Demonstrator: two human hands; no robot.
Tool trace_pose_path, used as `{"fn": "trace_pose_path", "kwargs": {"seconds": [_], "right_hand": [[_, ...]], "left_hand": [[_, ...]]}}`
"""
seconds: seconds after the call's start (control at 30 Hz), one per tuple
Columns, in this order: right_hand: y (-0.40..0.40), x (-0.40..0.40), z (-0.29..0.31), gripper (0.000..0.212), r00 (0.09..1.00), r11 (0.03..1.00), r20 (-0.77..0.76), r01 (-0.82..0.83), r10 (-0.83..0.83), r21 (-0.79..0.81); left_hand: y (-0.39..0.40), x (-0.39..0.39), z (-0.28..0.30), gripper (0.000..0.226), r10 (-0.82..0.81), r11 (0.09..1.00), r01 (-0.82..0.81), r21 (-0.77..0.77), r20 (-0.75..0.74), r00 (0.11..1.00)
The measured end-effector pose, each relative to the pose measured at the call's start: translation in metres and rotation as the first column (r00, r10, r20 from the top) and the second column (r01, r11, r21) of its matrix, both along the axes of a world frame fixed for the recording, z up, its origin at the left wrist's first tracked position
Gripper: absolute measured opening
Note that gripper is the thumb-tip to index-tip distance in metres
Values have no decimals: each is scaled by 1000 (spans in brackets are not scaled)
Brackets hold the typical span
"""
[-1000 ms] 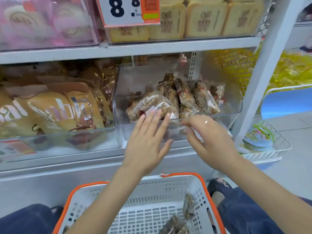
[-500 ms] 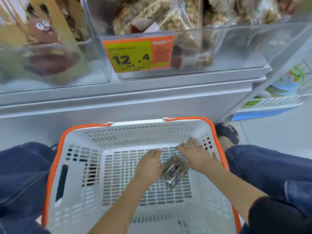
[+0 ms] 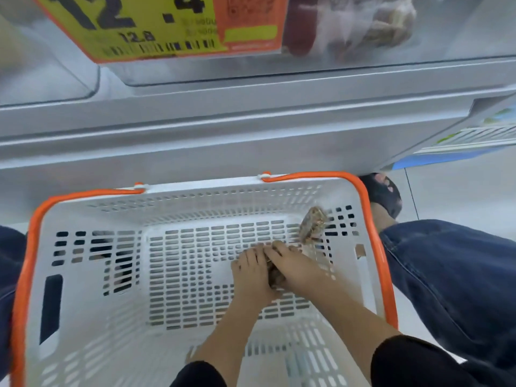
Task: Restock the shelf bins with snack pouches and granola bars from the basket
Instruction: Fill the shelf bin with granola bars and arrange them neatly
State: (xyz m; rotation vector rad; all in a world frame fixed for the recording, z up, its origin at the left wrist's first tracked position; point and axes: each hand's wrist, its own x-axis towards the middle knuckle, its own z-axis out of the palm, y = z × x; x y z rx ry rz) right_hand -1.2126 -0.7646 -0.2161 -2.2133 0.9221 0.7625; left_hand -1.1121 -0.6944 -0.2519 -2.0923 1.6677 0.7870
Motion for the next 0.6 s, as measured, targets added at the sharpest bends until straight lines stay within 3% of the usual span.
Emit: {"fn": "trace_pose_path", "kwargs": {"seconds": [0.03, 0.1, 0.2, 0.3, 0.37, 0.47, 0.53, 0.6], "right_hand": [[-2, 3, 4, 71, 999, 1000, 22, -23, 23, -3], [-13, 7, 12, 61, 990, 975, 8, -138, 141, -177], [-47, 6, 30, 57, 928, 820, -254, -363, 274, -443], [-61, 0, 43, 39, 738, 631, -557, -648, 381, -426], [-55, 0, 49, 38, 667, 613, -628, -705, 402, -356], [-37, 0, 60, 46, 679, 715, -638, -642, 363, -277], [-27, 3, 80, 49, 784, 829, -569, -477, 251, -291], [-20, 12, 114, 41, 927, 916, -374, -174, 29, -360]], "left_hand": [[3, 2, -2, 104, -3, 1000, 3, 9, 20, 1000], [5, 11, -4, 90, -25, 998, 24, 52, 33, 999], [8, 35, 1, 87, 100, 994, -100, 53, -1, 995], [14, 68, 15, 79, 355, 934, -356, 8, -110, 928], [18, 86, 29, 74, 474, 874, -486, -21, -186, 860], [17, 95, 59, 69, 558, 803, -595, -50, -290, 777], [10, 92, 84, 73, 552, 786, -613, -83, -352, 756], [1, 83, 116, 82, 526, 759, -636, -136, -447, 724]]}}
